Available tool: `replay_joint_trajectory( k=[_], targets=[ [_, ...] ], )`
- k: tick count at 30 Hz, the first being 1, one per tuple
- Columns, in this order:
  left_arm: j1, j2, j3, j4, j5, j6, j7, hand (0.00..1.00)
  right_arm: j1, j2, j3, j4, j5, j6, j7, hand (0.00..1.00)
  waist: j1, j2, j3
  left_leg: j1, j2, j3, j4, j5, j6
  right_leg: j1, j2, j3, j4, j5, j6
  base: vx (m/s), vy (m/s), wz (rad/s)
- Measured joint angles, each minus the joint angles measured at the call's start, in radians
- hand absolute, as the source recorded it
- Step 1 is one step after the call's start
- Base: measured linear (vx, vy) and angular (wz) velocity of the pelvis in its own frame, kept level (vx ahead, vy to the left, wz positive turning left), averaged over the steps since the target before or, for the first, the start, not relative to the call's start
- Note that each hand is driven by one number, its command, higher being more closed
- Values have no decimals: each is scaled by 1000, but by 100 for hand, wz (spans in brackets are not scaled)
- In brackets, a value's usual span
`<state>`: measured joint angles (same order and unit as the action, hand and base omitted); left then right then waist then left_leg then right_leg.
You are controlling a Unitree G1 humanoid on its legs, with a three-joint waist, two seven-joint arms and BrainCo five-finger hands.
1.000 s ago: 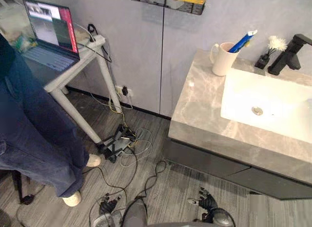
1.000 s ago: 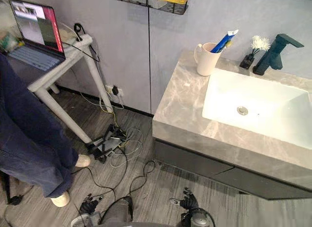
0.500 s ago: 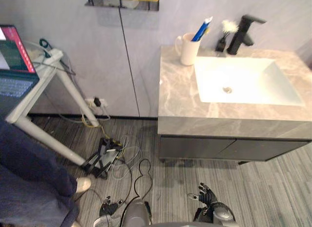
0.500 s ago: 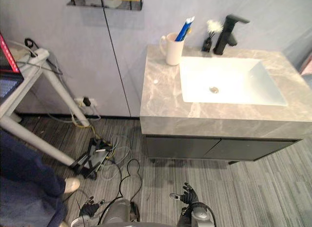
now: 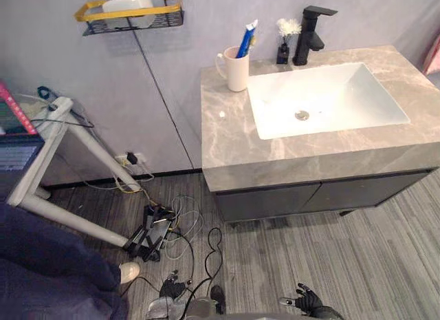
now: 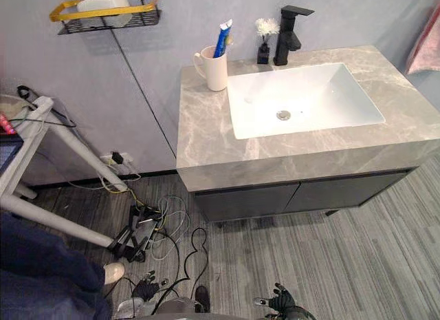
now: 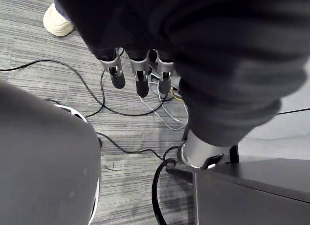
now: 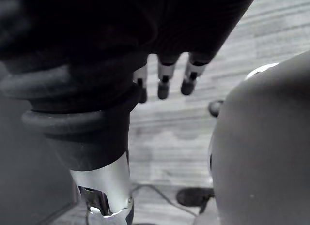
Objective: Organize washtable
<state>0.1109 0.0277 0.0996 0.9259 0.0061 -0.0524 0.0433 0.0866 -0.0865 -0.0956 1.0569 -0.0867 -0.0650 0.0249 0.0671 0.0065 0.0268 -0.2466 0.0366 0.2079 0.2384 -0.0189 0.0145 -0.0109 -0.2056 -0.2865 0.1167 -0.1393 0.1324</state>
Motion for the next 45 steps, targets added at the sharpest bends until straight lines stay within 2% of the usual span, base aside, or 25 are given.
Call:
replay_joint_trajectory(
  k=[5,10,11,12,13,19,21,22,23,24,27,28,29,30,31,32,33,34,36,37,38,39,40,41,45],
  targets=[
    [-4,-7,20,8,-15,-4,2,0,-18,-1,15,-8,6,-10,-1,0,4,21,66,17,43,-70,-3,20,-32,16,46,-32,47,-17,-35,-201,-83,20],
    [-5,-18,88,18,-36,-5,0,0,-13,2,15,-24,6,-18,-2,0,2,13,73,25,36,-118,12,18,-47,-33,30,34,99,-23,-40,-164,24,-31],
    [-6,-24,109,17,-38,-5,0,0,-12,3,15,-24,6,-19,-1,0,5,10,74,14,27,-170,60,-5,-45,-39,27,50,103,-21,-41,-91,222,-100],
    [0,-35,173,17,-41,-10,3,0,-9,3,17,-40,5,-19,0,0,4,15,75,6,14,-332,184,-105,-101,-56,37,116,114,-10,-26,-63,288,-144],
    [4,-35,191,17,-40,-9,4,0,-1,10,17,-57,5,-24,0,0,5,20,74,20,14,-385,202,-191,-115,-77,62,184,119,-6,-19,-51,322,-149],
    [-8,-18,228,17,-29,-11,6,0,11,39,16,-73,6,-24,2,0,0,-15,61,-24,33,-190,308,-298,-78,-141,93,413,6,100,-49,-16,211,-113],
    [-23,-14,222,30,6,-8,7,0,13,39,16,-109,7,-25,1,0,-2,-14,61,-42,59,-93,345,-327,-53,-192,102,478,-5,186,-5,-62,202,-161],
    [-22,-15,213,31,12,-6,8,0,6,39,17,-113,8,-24,1,0,5,1,62,-42,91,-25,336,-319,-32,-220,112,462,-21,236,-27,-45,127,-179],
    [-26,-22,211,29,17,-2,7,0,-3,38,18,-130,7,-22,1,0,-1,11,62,-34,121,61,316,-308,5,-272,109,315,43,218,-93,-35,155,-218],
    [-28,-30,213,29,17,2,8,0,0,37,18,-142,6,-24,1,0,0,8,59,7,130,147,289,-305,11,-310,70,111,223,115,-139,-12,129,-192],
    [-11,-50,213,32,4,5,18,0,-2,30,18,-143,1,-28,2,0,-2,20,62,138,157,329,284,-310,35,-259,-17,-174,438,-34,-235,-16,68,-184],
    [-11,-50,213,36,2,4,20,0,-1,30,18,-140,1,-30,2,0,-7,17,61,162,157,357,279,-311,34,-252,-31,-210,448,-46,-243,5,-25,-144],
    [-5,-40,222,39,-4,3,22,0,1,28,28,-126,0,-34,2,0,-10,-7,53,200,131,401,268,-320,20,-245,-17,-243,413,-41,-204,18,-22,-184],
    [-4,-51,238,63,-17,3,20,0,-11,7,60,-94,-2,-40,1,0,-4,17,48,203,126,344,210,-323,15,-237,61,-196,302,6,-188,-26,-69,-226],
    [5,-64,246,79,-18,3,21,0,-34,-4,77,-78,-3,-39,3,0,7,55,30,208,160,364,151,-306,-15,-227,97,-214,251,-1,-217,-54,-83,-195],
    [13,-68,249,82,-26,1,20,0,-44,-7,75,-69,-3,-35,2,0,-4,55,28,215,167,410,136,-299,-27,-231,72,-267,328,-56,-246,-54,-105,-164],
    [15,-57,244,81,-36,-1,21,0,-39,-14,78,-57,-3,-37,0,0,-30,34,30,244,166,470,126,-296,-37,-210,23,-304,408,-118,-196,51,-116,-172],
    [6,-26,244,89,-35,0,21,0,-39,-12,84,-30,-4,-35,0,0,-21,24,39,269,182,529,161,-317,-73,-170,49,-250,317,-103,-153,77,-105,-174],
    [5,-15,243,128,-32,7,22,0,-32,-9,83,-24,0,-35,1,0,-25,34,39,286,236,533,200,-308,-69,-132,145,-162,214,-41,-176,165,-209,-222],
    [26,-11,246,130,-22,11,23,0,-26,-8,75,-23,0,-42,0,0,-51,38,38,338,336,556,331,-307,-68,-78,258,-32,133,-7,-210,272,-292,-273],
    [25,-8,245,127,-11,11,22,0,-21,-8,64,-22,1,-43,-1,0,-55,43,40,340,387,571,429,-299,-53,-61,294,16,119,-1,-220,260,-225,-283],
    [24,-3,245,123,-11,10,21,0,-17,-6,54,-20,2,-43,-1,0,-54,35,39,324,438,562,551,-254,6,-46,317,81,113,4,-227,182,-47,-152],
    [24,3,245,123,-10,10,22,0,-16,-3,50,-20,5,-43,-1,0,-54,34,39,312,453,553,602,-240,17,-40,323,107,111,5,-229,171,15,-151],
    [23,0,246,121,-3,9,22,0,-16,-3,30,-19,6,-43,-1,0,-68,27,48,271,445,490,678,-275,67,-35,335,175,108,4,-234,154,47,-122],
    [75,-6,222,87,8,9,23,0,-22,-7,-69,7,14,-45,1,0,-51,31,72,128,185,78,607,-352,-23,-6,349,490,142,9,-215,93,259,-222]
  ],
)
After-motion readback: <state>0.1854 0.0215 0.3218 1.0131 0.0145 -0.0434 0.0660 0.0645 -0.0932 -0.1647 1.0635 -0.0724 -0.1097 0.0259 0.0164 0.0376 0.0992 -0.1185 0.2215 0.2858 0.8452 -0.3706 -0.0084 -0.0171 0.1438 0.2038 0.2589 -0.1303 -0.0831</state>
